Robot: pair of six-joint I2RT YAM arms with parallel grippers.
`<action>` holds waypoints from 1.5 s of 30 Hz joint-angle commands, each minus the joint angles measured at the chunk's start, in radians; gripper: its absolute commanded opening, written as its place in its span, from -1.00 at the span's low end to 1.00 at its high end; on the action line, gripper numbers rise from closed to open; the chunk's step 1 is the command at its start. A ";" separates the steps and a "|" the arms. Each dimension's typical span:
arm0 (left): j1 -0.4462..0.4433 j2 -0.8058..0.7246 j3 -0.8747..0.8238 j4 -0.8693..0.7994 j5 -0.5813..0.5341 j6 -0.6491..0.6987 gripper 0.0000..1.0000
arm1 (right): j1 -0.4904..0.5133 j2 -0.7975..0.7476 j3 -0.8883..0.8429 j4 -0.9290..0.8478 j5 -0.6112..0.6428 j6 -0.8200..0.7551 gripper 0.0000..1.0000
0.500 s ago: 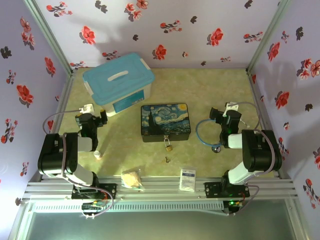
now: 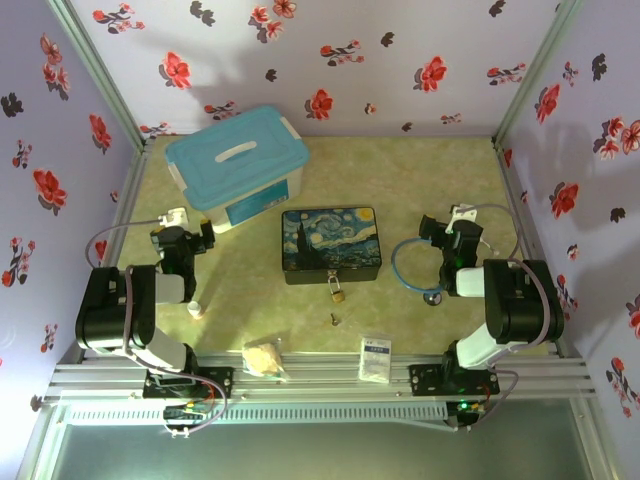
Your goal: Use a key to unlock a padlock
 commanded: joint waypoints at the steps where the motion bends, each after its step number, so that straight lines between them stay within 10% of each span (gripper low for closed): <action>1: -0.010 0.007 0.028 0.011 0.010 0.024 0.99 | 0.006 0.003 0.006 0.011 0.013 -0.019 0.99; 23: -0.017 -0.051 -0.012 0.042 0.016 0.032 0.99 | 0.002 -0.021 0.000 0.012 0.002 -0.014 0.99; 29: -0.025 -0.203 -0.047 -0.017 -0.046 0.025 0.99 | 0.006 -0.240 0.060 -0.275 0.056 0.019 0.99; 38: -0.025 -0.535 -0.088 -0.217 -0.072 -0.123 0.99 | -0.011 -0.419 0.187 -0.670 -0.080 0.238 0.99; 45: -0.020 -0.814 -0.190 -0.284 0.063 -0.455 1.00 | -0.015 -0.457 0.220 -0.725 -0.411 0.336 0.99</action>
